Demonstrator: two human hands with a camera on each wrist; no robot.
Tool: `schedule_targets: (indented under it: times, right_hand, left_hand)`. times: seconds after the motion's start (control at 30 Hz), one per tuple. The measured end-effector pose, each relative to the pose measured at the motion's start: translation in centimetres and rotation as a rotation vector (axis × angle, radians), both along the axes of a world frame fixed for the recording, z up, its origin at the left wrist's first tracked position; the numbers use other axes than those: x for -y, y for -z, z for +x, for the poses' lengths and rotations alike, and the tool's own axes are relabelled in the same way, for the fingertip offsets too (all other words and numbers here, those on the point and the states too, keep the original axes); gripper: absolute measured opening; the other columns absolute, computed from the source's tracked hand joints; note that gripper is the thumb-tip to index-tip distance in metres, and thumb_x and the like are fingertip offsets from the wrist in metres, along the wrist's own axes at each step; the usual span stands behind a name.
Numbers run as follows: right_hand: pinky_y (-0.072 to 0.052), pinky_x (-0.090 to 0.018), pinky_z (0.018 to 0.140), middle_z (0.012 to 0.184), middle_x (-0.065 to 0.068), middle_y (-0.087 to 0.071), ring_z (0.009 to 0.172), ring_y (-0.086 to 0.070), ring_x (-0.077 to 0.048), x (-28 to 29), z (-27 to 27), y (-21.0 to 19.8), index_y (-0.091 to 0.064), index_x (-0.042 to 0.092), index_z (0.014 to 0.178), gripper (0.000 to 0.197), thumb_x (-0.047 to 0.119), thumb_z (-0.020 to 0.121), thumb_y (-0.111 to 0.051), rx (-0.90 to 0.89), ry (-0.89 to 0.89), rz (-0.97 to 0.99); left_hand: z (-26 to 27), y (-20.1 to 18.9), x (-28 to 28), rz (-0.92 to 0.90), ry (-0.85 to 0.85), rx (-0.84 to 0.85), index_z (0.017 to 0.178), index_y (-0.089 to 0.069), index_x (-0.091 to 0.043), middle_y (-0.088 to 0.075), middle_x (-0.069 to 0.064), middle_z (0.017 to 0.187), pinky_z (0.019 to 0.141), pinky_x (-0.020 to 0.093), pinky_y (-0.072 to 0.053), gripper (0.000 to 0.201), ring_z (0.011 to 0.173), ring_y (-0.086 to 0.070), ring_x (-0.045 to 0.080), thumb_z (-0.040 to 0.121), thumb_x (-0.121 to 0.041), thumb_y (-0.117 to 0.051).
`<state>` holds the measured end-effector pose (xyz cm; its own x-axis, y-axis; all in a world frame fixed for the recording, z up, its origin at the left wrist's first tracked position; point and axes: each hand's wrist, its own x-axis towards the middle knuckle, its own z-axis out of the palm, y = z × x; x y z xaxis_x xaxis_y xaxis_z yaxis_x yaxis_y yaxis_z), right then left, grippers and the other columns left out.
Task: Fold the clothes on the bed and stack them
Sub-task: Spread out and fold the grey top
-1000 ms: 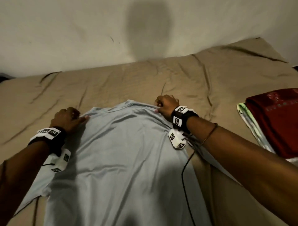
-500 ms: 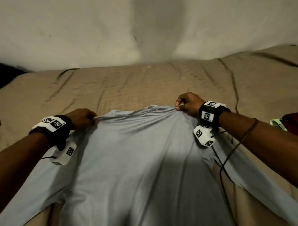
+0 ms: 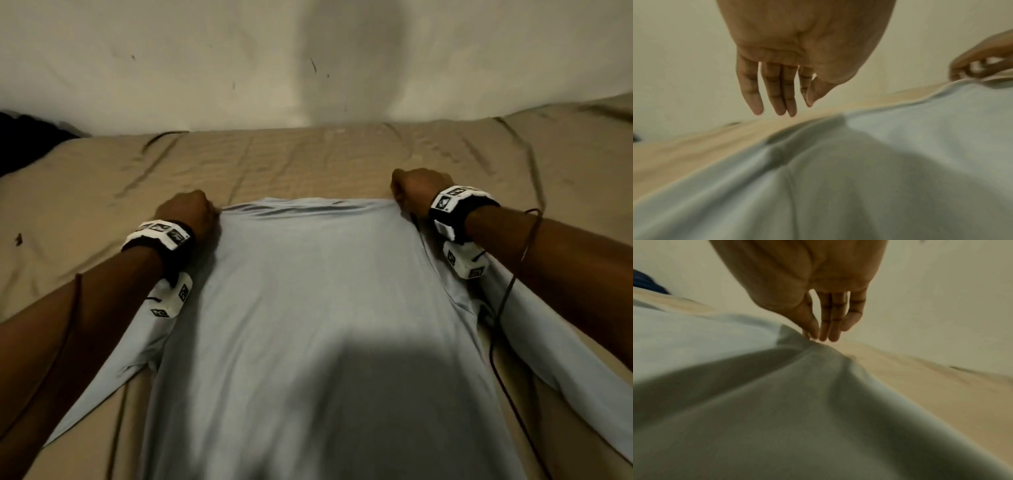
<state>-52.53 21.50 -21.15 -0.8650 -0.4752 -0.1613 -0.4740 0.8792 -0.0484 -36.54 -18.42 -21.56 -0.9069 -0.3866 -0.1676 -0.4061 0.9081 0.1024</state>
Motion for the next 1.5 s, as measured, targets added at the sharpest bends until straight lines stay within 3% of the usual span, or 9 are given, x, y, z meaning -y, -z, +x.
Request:
schedule_targets:
  times: [0.1, 0.2, 0.33, 0.67, 0.77, 0.97, 1.13, 1.3, 1.5]
  right_hand:
    - [-0.035, -0.045, 0.070, 0.108, -0.025, -0.054, 0.099, -0.055, -0.045, 1.9, 4.4, -1.9, -0.054, 0.001, 0.112, 0.021, 0.011, 0.094, -0.054, -0.278, -0.078, -0.013]
    - [-0.042, -0.053, 0.085, 0.141, -0.023, -0.042, 0.129, -0.043, -0.041, 2.7, 11.1, -1.1, -0.044, 0.013, 0.136, 0.058, 0.054, 0.094, -0.045, -0.074, -0.362, -0.039]
    - [0.006, -0.075, 0.110, 0.161, 0.006, 0.035, 0.150, 0.027, -0.027, -1.4, 12.0, 1.9, 0.018, 0.047, 0.154, 0.109, 0.097, 0.071, -0.032, 0.356, -0.085, 0.294]
    - [0.006, -0.067, 0.117, 0.159, -0.001, 0.039, 0.146, 0.035, -0.028, -10.0, 35.3, 0.1, 0.027, 0.035, 0.154, 0.098, 0.089, 0.083, -0.013, 0.363, -0.323, 0.238]
    - [0.005, -0.065, 0.118, 0.161, -0.003, 0.036, 0.150, 0.026, -0.032, -17.9, 39.2, 0.7, 0.026, 0.032, 0.155, 0.097, 0.087, 0.084, -0.010, 0.297, 0.044, 0.282]
    - [-0.020, -0.069, 0.112, 0.168, -0.009, 0.013, 0.154, 0.002, -0.034, -21.3, 52.3, -1.4, 0.001, 0.033, 0.161, 0.089, 0.080, 0.091, -0.029, 0.336, -0.121, 0.144]
    - [-0.018, -0.060, 0.117, 0.167, -0.002, 0.020, 0.155, 0.005, -0.029, -26.8, 56.3, 0.6, 0.015, 0.040, 0.157, 0.100, 0.090, 0.083, -0.029, 0.287, 0.270, 0.075]
    - [-0.041, -0.044, 0.101, 0.145, -0.021, -0.042, 0.130, -0.043, -0.039, -26.3, 57.8, -0.2, -0.050, 0.007, 0.138, 0.077, 0.064, 0.088, -0.059, 0.188, 0.553, -0.047]
    - [-0.046, -0.041, 0.083, 0.109, -0.028, -0.059, 0.102, -0.059, -0.043, -23.8, 59.2, 0.2, -0.069, 0.002, 0.100, 0.050, 0.048, 0.083, -0.076, 0.377, 0.877, -0.215]
  left_hand:
    - [2.6, -2.1, -4.0, -0.103, 0.137, -0.192, 0.123, -0.056, -0.004, -0.057, 0.029, 0.118, 0.082, 0.055, -0.049, 0.030, 0.107, -0.055, 0.048, 0.100, -0.024, -0.055]
    - [6.7, -2.6, -8.1, -0.012, 0.378, -0.011, 0.147, -0.046, -0.033, -0.051, 0.019, 0.140, 0.097, 0.052, -0.047, 0.073, 0.127, -0.050, 0.042, 0.087, -0.075, -0.043]
    - [8.6, -1.1, -4.4, 0.120, 0.169, 0.473, 0.160, 0.002, -0.043, 0.007, 0.014, 0.170, 0.125, 0.055, -0.007, 0.139, 0.155, 0.002, 0.042, 0.041, -0.112, -0.021]
    - [32.9, -2.9, -13.8, 0.147, 0.366, 0.524, 0.152, 0.029, -0.040, 0.036, -0.005, 0.161, 0.118, 0.069, -0.008, 0.135, 0.155, 0.020, 0.026, 0.046, -0.111, -0.016]
    - [40.5, -2.0, -11.8, 0.140, 0.089, 0.560, 0.150, 0.036, -0.031, 0.047, -0.005, 0.153, 0.116, 0.074, -0.006, 0.144, 0.151, 0.029, 0.027, 0.040, -0.111, -0.010]
    - [48.5, -3.2, -18.5, 0.133, 0.250, 0.321, 0.163, -0.002, -0.028, 0.011, 0.012, 0.168, 0.101, 0.079, -0.028, 0.133, 0.155, 0.000, 0.037, 0.060, -0.106, -0.033]
    - [56.2, 0.6, -20.5, 0.130, -0.009, 0.377, 0.145, 0.041, -0.043, 0.051, -0.002, 0.152, 0.114, 0.070, -0.013, 0.139, 0.154, 0.021, 0.029, 0.070, -0.061, -0.076]
    - [60.6, 0.5, -21.9, 0.378, -0.404, -0.079, 0.151, -0.033, 0.006, -0.037, 0.038, 0.146, 0.108, 0.056, -0.037, 0.097, 0.136, -0.035, 0.052, 0.068, -0.016, -0.079]
    - [58.7, 0.0, -23.4, 0.658, -0.818, -0.115, 0.089, -0.064, -0.007, -0.066, 0.022, 0.099, 0.088, 0.045, -0.048, 0.053, 0.101, -0.061, 0.042, 0.061, -0.037, -0.097]
